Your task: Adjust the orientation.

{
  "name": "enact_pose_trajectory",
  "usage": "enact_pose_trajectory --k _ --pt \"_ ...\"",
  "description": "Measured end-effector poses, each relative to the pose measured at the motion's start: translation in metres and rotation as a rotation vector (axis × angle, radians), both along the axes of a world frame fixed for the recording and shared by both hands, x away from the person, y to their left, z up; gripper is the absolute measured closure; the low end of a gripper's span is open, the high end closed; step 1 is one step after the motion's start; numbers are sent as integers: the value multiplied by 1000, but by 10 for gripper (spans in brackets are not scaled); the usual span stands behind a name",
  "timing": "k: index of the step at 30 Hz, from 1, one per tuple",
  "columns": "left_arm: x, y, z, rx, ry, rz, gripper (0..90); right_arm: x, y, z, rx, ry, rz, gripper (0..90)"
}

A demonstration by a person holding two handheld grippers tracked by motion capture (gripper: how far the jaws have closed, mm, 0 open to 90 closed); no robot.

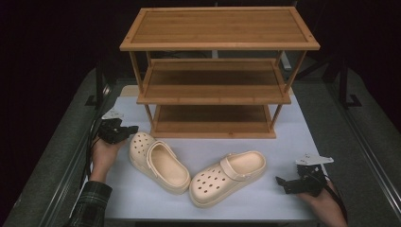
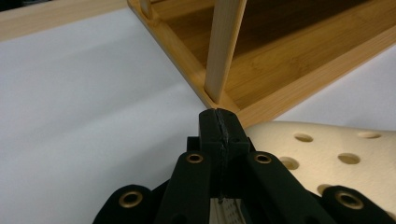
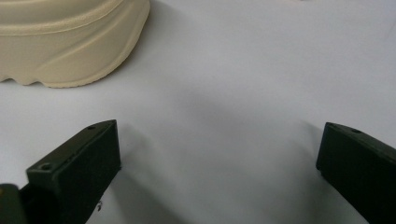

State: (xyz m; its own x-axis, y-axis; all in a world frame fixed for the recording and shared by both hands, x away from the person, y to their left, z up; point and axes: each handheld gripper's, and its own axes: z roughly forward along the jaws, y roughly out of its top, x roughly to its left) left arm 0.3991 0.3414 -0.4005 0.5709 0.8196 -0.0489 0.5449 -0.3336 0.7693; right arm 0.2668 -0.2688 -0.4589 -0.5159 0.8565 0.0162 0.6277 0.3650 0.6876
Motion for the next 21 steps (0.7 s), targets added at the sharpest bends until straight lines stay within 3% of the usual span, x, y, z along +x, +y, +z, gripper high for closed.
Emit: enact_pose_trajectory --k 4,5,8,9,10,11,12,13,18,21 --pt "-11 1 11 -31 -11 -3 794 0 0 0 0 -1 1 0" --pt "-20 -2 16 -45 -6 -13 754 0 0 0 0 -1 1 0" --pt "-30 -6 20 -44 2 -33 666 0 0 0 0 -1 1 0" --pt "-37 -8 23 -57 8 -41 666 0 0 0 0 -1 1 0" --pt "-40 -9 24 -71 12 -43 619 0 0 0 0 -1 1 0" --pt "-49 -9 29 -111 20 -44 551 0 0 0 -1 -1 1 0" --pt "-49 -9 29 -111 20 -44 522 0 0 0 -1 -1 1 0" --pt "-58 -10 34 -152 24 -40 486 0 0 0 -1 -1 1 0" --pt "-77 -21 37 -161 27 -45 352 0 0 0 0 1 0 0" --pt "-93 -36 31 -139 19 -49 249 0 0 0 0 0 0 0"
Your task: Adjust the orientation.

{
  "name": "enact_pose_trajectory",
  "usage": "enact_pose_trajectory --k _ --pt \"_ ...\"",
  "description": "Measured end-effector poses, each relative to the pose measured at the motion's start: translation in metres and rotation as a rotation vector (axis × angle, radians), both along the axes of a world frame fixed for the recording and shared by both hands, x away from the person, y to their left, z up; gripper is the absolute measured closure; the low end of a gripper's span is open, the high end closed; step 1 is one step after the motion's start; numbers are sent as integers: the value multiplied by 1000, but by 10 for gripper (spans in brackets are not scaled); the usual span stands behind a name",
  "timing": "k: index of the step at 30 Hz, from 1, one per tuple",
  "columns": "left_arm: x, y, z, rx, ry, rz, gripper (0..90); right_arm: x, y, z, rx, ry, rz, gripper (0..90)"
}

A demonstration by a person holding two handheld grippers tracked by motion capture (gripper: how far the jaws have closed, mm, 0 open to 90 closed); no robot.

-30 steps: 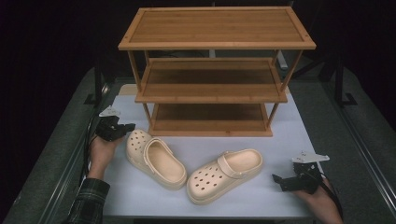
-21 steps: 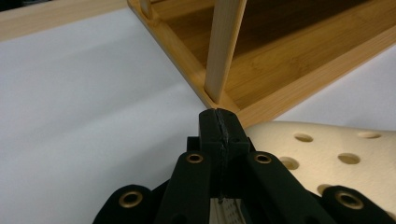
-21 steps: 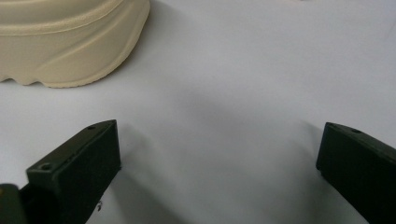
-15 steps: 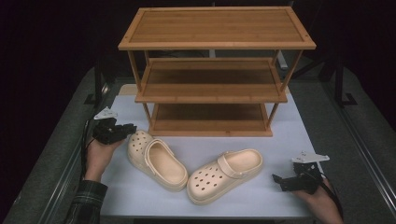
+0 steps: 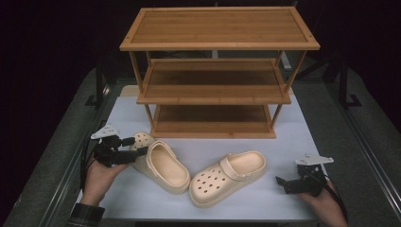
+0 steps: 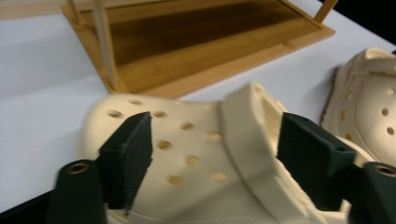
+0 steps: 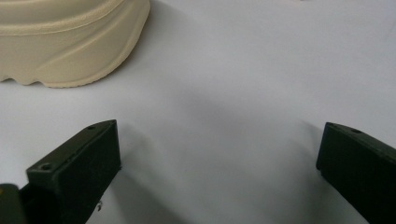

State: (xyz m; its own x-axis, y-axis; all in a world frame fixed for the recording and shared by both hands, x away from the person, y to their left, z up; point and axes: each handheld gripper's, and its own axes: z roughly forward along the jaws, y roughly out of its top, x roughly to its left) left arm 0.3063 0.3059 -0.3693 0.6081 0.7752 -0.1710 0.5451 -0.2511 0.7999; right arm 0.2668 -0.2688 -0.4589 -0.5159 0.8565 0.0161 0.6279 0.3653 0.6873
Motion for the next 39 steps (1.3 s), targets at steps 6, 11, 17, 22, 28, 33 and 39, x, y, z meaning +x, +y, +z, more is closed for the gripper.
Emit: enact_pose_trajectory --k 6,11,17,22,28,33,39 --pt "-13 -16 -11 52 -20 14 218 0 0 0 0 0 0 0" --pt "-14 -31 -19 118 -23 13 220 0 0 0 -1 1 1 0" --pt "-16 -33 -20 196 -41 30 280 0 0 0 -1 1 0 0" --pt "-17 -30 -18 188 -44 19 334 0 0 0 -1 1 1 0" --pt "-19 -22 -12 202 -43 -6 494 0 0 0 -1 0 1 0" --pt "-22 -17 -10 200 -35 -15 569 0 0 0 -1 1 1 0" --pt "-28 -6 -7 219 -50 -9 688 0 0 0 -1 1 0 0"
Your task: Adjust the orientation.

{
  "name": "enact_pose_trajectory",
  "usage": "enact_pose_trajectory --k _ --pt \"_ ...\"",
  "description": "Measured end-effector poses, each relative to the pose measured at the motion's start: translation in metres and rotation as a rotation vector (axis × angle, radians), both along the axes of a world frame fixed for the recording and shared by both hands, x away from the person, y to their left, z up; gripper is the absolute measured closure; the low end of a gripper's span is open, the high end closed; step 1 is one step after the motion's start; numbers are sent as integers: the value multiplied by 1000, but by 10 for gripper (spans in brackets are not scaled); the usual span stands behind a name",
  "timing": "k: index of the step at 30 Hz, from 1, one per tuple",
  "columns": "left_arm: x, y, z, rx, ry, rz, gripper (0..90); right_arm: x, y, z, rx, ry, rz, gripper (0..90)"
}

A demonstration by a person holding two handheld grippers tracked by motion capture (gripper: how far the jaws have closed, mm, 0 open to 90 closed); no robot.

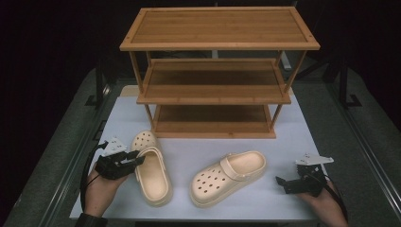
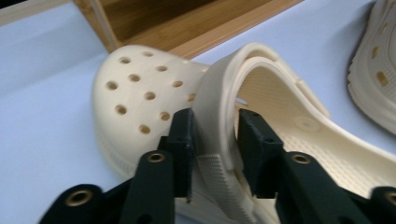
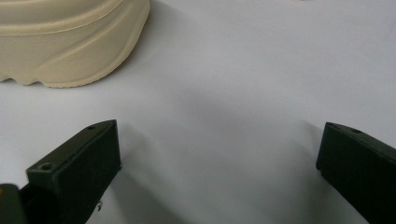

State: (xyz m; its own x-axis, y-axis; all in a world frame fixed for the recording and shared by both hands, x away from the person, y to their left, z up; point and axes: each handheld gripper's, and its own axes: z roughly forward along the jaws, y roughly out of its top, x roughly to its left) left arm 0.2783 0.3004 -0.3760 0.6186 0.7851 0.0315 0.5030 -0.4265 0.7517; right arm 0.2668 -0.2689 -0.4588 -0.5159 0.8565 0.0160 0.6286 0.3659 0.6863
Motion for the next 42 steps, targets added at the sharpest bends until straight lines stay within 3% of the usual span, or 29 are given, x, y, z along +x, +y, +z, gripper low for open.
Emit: enact_pose_trajectory --k 3,9,12,15,21,26,31,42 --pt "-1 7 1 -3 -6 6 738 0 0 0 0 0 0 0" --pt "-3 11 1 -14 -5 -1 740 0 0 0 0 0 0 0" --pt "-4 10 0 -34 6 6 712 0 0 0 0 0 0 0" --pt "-9 11 -8 -34 32 49 542 0 0 0 1 -2 1 0" --pt "-21 14 -17 -40 51 76 518 0 0 0 0 0 0 0" --pt "-21 14 -21 -41 69 84 538 0 0 0 0 1 0 0" --pt "-22 17 -18 -43 69 78 653 0 0 0 0 1 0 0" --pt "-25 24 -12 -20 19 74 776 0 0 0 1 1 0 0"
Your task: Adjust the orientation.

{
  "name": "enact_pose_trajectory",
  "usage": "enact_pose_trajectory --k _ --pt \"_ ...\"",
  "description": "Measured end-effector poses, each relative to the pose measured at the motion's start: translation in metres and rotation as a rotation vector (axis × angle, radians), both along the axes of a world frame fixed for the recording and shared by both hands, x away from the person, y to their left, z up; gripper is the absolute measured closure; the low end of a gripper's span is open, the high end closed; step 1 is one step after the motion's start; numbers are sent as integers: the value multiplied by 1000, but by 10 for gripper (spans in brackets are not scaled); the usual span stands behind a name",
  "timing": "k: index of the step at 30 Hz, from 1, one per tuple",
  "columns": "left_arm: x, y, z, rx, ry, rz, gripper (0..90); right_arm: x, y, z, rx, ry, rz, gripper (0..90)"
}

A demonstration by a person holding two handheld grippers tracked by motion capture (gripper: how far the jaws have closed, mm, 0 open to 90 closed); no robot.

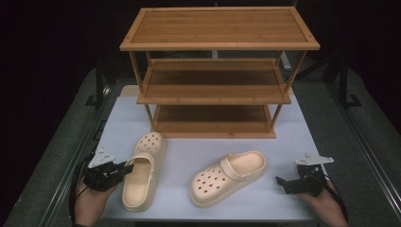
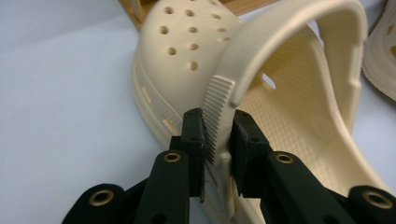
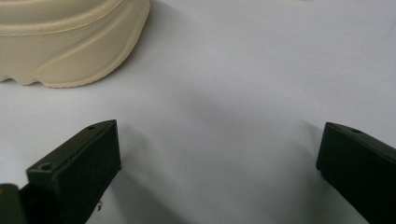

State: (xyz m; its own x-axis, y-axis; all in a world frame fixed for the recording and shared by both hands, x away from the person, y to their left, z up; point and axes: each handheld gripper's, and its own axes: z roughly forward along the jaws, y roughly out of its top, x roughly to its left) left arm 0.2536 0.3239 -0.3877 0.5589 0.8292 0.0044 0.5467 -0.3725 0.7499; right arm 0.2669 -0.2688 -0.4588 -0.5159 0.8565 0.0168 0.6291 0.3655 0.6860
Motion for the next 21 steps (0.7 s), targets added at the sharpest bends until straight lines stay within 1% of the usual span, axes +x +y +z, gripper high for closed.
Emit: enact_pose_trajectory --k 1,2,3,5,6,7,8,9,10,11,12,13,14,15,17,18,20,21 --pt "-1 -1 3 -4 -9 -2 779 0 0 0 0 0 0 0" --pt "-1 -1 3 -4 -9 -2 781 0 0 0 0 0 0 0" --pt "-1 -2 6 -18 -20 -9 782 0 0 0 0 0 0 0" --pt "-2 -5 7 -22 -33 -21 785 0 0 0 0 0 0 0" --pt "-2 -5 7 -22 -33 -21 787 0 0 0 0 0 0 0" --pt "-1 -9 9 -37 -40 -36 787 0 0 0 0 0 0 0" --pt "-1 -9 9 -37 -40 -36 789 0 0 0 0 0 0 0" --pt "1 -14 10 -49 -46 -47 790 0 0 0 -1 0 0 0" --pt "1 -14 10 -49 -46 -47 790 0 0 0 -1 0 0 0" --pt "5 -20 11 -57 -49 -61 791 0 0 0 -1 0 -1 0" --pt "5 -20 11 -57 -49 -61 792 0 0 0 -1 0 -1 0" --pt "8 -26 12 -74 -50 -81 792 0 0 0 0 -1 -1 0" --pt "8 -26 12 -74 -50 -81 792 0 0 0 0 -1 -1 0" --pt "13 -34 13 -80 -57 -98 792 0 0 0 1 -1 -1 0" --pt "18 -42 13 -82 -64 -110 792 0 0 0 1 -1 -1 0" --pt "18 -42 13 -82 -64 -110 792 0 0 0 1 -1 -1 0" --pt "24 -51 12 -80 -67 -124 791 0 0 0 1 -1 -1 0" --pt "29 -59 9 -80 -65 -139 791 0 0 0 1 -1 0 0"
